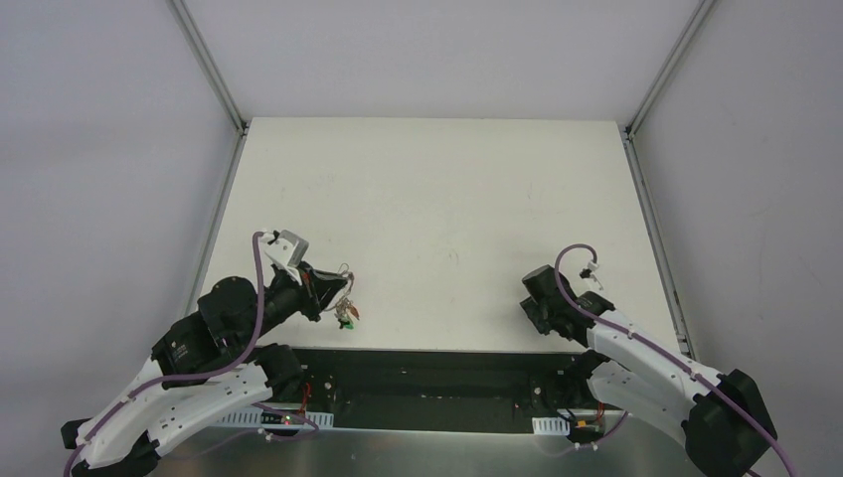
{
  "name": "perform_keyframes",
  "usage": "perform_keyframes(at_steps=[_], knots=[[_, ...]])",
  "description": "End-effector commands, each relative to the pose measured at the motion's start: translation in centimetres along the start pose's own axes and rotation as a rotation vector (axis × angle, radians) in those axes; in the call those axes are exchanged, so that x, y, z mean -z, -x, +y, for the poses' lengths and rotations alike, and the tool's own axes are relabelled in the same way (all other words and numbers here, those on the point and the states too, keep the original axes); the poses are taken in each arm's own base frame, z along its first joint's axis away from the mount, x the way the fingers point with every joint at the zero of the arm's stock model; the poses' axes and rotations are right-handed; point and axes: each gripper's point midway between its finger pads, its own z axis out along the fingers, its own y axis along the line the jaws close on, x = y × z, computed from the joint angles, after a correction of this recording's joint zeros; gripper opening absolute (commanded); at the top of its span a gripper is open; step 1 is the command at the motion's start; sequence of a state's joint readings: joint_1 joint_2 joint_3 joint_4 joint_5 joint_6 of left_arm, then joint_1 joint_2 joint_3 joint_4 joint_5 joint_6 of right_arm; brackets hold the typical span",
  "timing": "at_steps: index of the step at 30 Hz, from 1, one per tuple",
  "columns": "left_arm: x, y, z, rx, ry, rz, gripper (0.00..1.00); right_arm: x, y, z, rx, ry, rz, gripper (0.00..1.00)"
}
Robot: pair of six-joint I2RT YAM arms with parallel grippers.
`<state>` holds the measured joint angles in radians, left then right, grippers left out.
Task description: Put the keys on the keyring
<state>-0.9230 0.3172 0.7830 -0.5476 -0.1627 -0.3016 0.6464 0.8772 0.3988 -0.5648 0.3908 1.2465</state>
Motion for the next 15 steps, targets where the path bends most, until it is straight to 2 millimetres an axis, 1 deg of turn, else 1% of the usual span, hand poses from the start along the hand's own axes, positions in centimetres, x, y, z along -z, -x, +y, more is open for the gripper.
perform_keyframes(at_steps=[1,4,9,15], knots=[[0.6,2.0,0.2,-0.021,0.010,-0.068,0.00,-0.4,1.1,-0.5,-0.034,-0.022,-0.065,0.36],[0.5,1.7,0.2,-0.026,0.008,-0.061,0.00,-0.6,1.2,-0.5,-0.036,-0.025,-0.072,0.35],[0.7,1.4,0.2,-0.024,0.002,-0.066,0.00,-0.9,1.0,-0.4,-0.033,-0.035,-0.074,0.30],[0.8,1.0,0.5,-0.028,0.010,-0.062,0.00,-1.2,1.1,-0.2,-0.027,-0.043,-0.084,0.20]])
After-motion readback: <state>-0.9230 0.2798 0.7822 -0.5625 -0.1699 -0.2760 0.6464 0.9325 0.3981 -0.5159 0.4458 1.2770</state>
